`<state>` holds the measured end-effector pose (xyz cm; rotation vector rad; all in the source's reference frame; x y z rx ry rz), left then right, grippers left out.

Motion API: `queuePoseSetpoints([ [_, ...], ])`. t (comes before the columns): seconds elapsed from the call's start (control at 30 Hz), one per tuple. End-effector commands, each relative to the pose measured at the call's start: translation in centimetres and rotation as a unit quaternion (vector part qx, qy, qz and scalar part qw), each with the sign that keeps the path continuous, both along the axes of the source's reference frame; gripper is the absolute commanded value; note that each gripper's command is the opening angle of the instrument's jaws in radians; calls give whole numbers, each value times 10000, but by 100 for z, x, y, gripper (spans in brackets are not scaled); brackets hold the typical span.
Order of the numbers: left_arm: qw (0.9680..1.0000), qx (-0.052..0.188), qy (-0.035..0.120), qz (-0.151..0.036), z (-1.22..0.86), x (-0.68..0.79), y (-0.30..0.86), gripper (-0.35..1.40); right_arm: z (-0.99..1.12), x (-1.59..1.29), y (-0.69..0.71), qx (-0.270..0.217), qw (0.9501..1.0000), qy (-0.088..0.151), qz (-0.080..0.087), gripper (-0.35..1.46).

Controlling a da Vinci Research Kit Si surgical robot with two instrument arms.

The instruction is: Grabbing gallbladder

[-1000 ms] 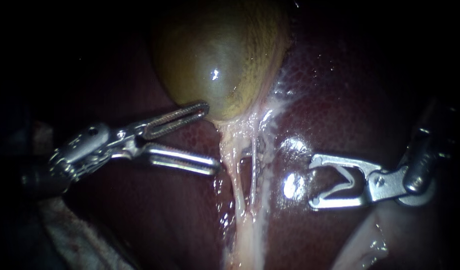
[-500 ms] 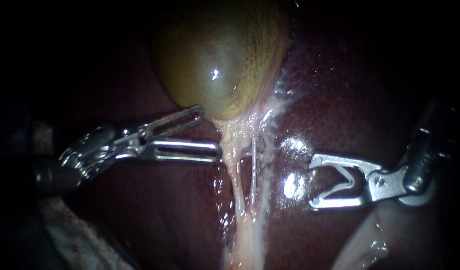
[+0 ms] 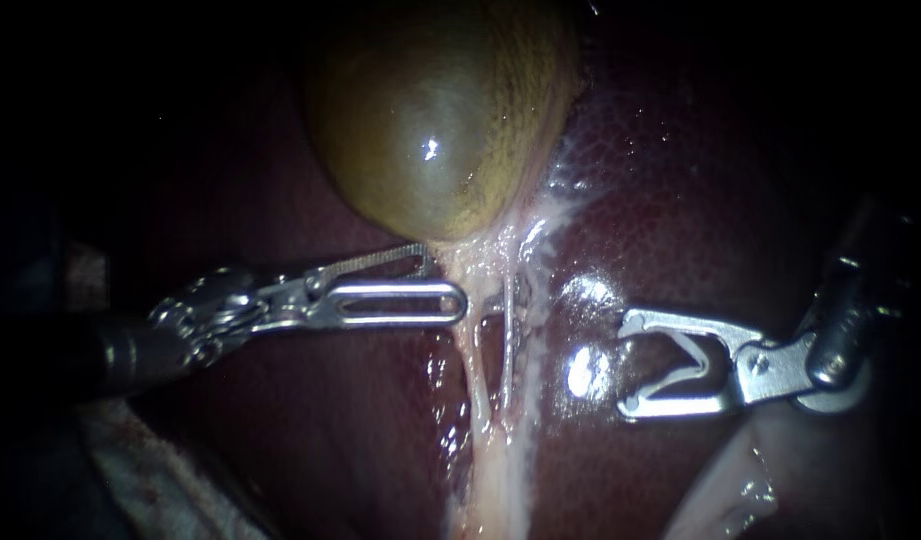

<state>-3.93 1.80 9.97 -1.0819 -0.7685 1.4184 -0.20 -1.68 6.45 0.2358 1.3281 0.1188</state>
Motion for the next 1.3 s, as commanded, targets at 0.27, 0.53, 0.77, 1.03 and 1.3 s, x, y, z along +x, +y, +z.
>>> queuePoseSetpoints([
  [0.27,9995,270,162,-83,12,-9,3,46,0,0,0,29,10000,-2,6,60],
  [0.53,9983,513,168,-234,15,-16,7,37,0,0,0,25,10000,-10,18,60],
  [0.77,9967,713,211,-327,15,-15,7,7,-1,0,0,25,10000,-10,19,60],
  [1.03,9950,887,235,-397,12,-12,6,-25,-1,0,-1,25,10000,-10,18,60],
  [1.3,9949,890,239,-404,11,-12,5,-30,-1,0,-1,54,10000,-13,25,60],
])
